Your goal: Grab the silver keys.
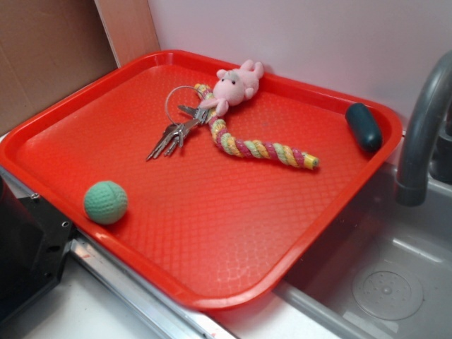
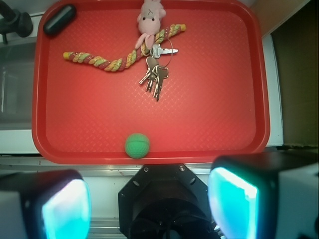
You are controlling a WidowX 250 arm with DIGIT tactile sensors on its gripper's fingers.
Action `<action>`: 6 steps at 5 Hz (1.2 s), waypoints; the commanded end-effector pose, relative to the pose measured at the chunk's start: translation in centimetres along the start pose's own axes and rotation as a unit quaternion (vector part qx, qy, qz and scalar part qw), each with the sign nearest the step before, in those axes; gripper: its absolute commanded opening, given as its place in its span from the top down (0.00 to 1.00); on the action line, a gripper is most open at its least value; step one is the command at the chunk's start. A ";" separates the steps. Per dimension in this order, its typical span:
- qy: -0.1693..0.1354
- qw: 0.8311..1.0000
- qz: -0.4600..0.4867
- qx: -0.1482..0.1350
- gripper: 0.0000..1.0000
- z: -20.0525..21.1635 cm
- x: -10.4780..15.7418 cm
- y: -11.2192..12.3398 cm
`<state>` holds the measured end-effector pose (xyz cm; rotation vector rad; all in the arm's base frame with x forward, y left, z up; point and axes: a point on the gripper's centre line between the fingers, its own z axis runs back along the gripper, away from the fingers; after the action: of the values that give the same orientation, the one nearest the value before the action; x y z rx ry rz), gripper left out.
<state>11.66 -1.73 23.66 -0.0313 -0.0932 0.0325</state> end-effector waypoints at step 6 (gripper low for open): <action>0.033 0.982 -0.039 -0.181 0.00 -12.1 12.4 5.6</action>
<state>24.09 3.93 11.31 -0.4071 0.0279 -0.0567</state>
